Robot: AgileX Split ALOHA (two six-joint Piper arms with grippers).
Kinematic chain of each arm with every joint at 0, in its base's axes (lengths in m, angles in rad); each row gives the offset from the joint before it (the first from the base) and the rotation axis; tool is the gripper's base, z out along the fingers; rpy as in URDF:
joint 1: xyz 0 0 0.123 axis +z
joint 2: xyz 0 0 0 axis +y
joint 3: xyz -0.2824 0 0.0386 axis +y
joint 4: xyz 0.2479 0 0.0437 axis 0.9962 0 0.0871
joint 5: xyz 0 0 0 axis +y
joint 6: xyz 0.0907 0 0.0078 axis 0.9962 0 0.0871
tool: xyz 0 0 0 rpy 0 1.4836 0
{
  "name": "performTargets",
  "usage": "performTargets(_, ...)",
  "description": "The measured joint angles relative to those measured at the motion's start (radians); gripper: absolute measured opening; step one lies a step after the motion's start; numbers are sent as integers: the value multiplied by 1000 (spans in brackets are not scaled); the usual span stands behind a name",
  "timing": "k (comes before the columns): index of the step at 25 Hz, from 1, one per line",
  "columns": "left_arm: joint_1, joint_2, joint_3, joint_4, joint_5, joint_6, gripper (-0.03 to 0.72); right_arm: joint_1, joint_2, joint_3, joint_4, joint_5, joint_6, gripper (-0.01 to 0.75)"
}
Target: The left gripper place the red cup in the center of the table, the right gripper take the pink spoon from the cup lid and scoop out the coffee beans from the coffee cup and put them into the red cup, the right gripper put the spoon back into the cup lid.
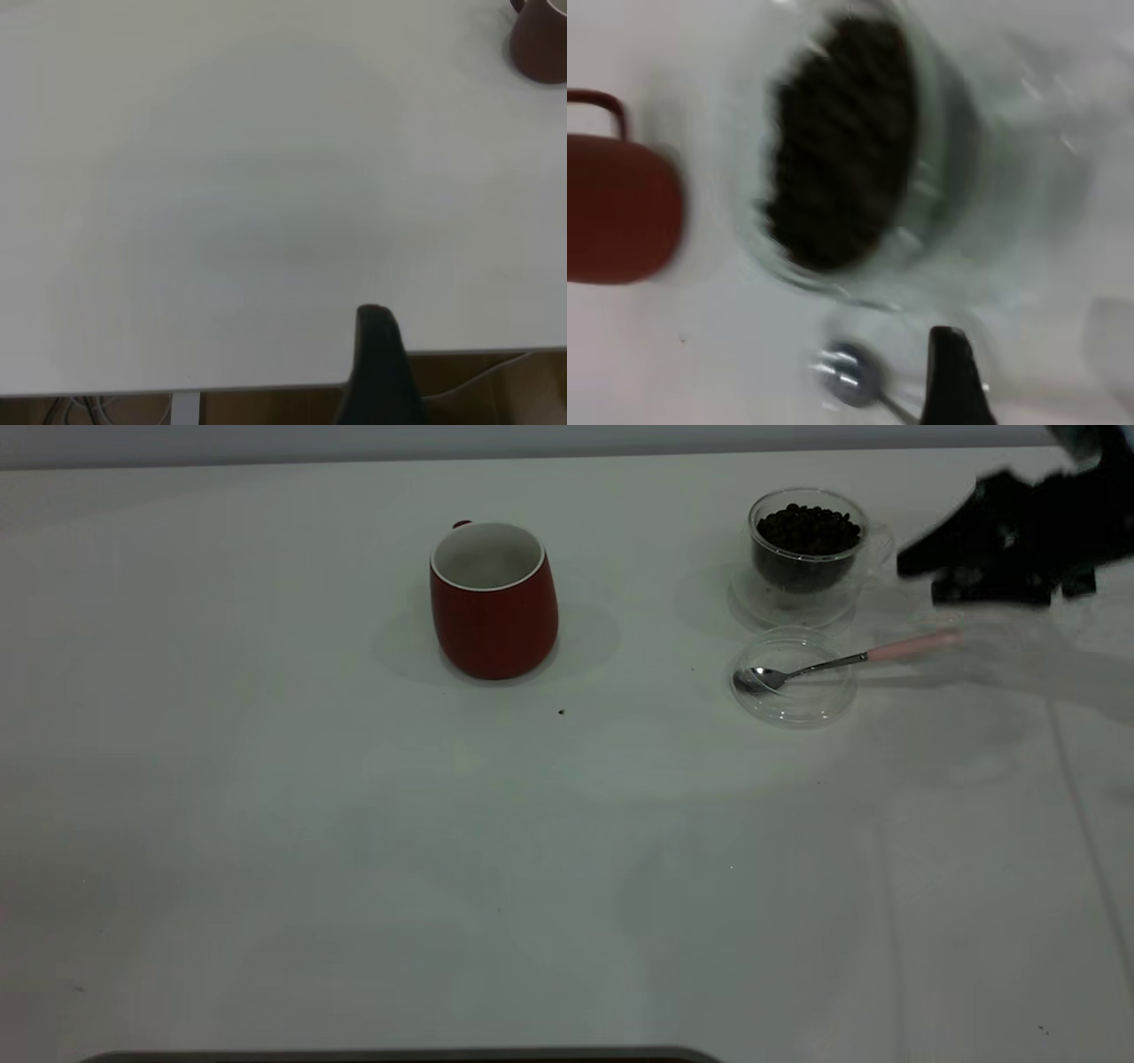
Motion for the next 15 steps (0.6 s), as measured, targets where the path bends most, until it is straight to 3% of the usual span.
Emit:
performTargets(4,0,0,0,0,0,0,587,32,-131,0,-53,132,102,538)
performTargets(7,0,0,0,0,0,0,587,106,-251,0,-175,258,224,529)
performTargets(9,0,0,0,0,0,0,587,172,-347,0,-330,315,337,514)
performTargets(15,0,0,0,0,0,0,587,363,-664,86,-990,359,902,478)
